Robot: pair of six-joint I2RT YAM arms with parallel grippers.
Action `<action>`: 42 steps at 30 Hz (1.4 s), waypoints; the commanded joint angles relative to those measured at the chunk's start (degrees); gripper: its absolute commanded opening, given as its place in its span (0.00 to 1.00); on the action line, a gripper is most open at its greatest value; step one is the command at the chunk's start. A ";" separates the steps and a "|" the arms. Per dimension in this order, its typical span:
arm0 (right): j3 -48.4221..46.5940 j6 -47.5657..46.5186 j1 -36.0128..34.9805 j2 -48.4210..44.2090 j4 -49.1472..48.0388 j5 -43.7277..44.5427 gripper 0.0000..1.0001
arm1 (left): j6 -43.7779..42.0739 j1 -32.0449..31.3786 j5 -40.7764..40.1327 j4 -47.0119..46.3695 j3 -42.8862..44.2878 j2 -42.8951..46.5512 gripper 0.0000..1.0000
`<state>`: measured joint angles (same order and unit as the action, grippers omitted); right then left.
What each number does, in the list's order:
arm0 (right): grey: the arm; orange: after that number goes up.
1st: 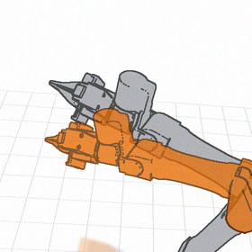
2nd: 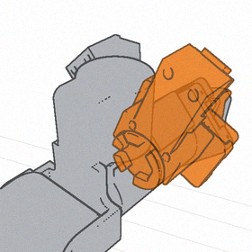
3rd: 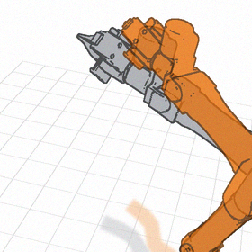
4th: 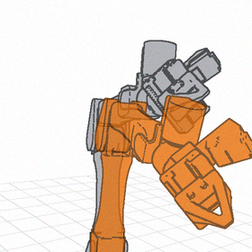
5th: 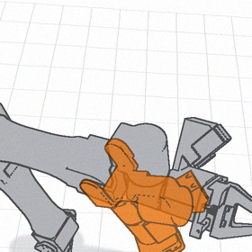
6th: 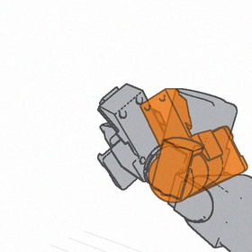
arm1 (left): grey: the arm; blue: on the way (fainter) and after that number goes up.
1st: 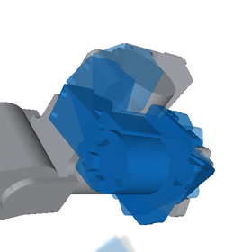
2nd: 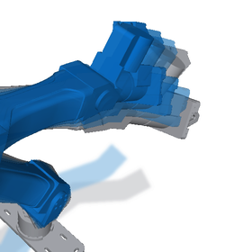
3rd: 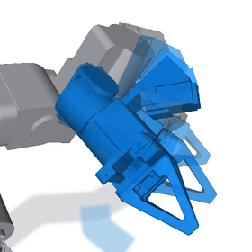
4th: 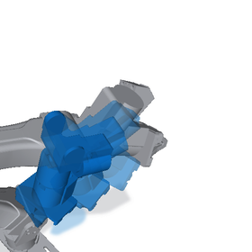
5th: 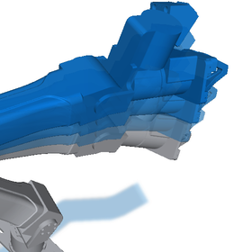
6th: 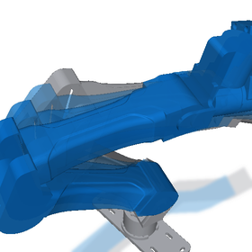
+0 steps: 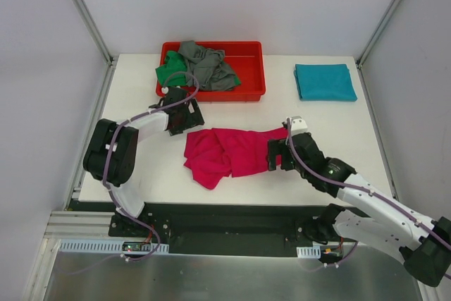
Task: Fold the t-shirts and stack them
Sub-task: Flatten out the tshirt
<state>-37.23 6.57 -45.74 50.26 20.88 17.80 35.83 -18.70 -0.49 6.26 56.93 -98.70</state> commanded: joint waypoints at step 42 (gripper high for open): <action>-28.57 -3.93 -21.58 38.04 -3.57 8.48 0.96 | 3.37 -11.80 -17.09 12.20 -18.07 33.64 0.00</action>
<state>-57.28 5.34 -64.55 80.47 18.31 23.18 38.20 -30.33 -17.06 17.32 41.34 -70.17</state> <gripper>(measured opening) 0.982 0.009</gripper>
